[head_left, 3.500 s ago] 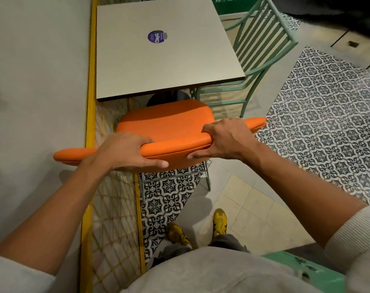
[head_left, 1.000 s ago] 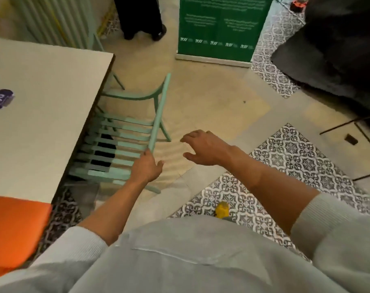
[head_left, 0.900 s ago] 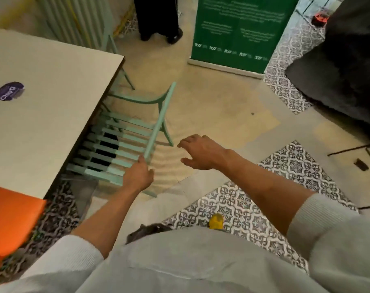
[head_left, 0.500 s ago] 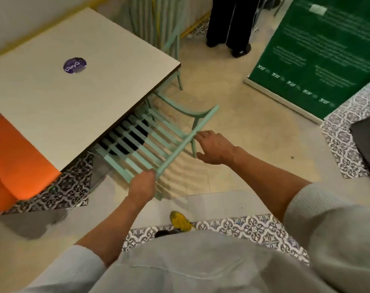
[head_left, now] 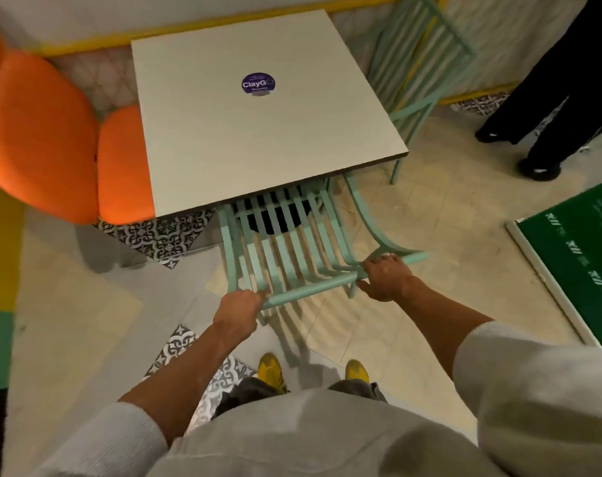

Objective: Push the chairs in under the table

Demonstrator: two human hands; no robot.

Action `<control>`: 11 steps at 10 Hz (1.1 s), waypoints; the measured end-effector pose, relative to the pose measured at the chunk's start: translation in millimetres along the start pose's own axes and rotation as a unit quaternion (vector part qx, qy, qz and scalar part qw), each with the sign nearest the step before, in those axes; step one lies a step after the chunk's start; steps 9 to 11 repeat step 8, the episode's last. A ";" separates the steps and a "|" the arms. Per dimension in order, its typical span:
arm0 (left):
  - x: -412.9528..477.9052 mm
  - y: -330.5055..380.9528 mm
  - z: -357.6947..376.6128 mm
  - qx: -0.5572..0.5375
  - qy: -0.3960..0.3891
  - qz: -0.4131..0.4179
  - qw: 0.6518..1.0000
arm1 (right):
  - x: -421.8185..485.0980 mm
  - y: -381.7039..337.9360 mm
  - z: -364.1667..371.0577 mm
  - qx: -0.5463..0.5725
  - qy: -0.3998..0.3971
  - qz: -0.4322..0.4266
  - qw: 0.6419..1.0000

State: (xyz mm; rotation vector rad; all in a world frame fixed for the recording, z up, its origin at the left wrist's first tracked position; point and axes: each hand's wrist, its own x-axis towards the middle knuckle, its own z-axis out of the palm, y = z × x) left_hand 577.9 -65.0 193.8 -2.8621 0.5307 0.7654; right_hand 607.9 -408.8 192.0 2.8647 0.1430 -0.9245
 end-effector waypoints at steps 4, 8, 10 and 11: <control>-10.9 42.6 6.5 -0.097 0.001 -0.144 0.985 | -2.6 32.2 12.0 -0.010 0.031 -0.091 0.995; -13.6 57.6 -38.2 -0.100 0.047 -0.116 0.987 | -20.1 23.2 -47.3 -0.011 0.053 -0.107 0.993; -13.6 57.6 -38.2 -0.100 0.047 -0.116 0.987 | -20.1 23.2 -47.3 -0.011 0.053 -0.107 0.993; -13.6 57.6 -38.2 -0.100 0.047 -0.116 0.987 | -20.1 23.2 -47.3 -0.011 0.053 -0.107 0.993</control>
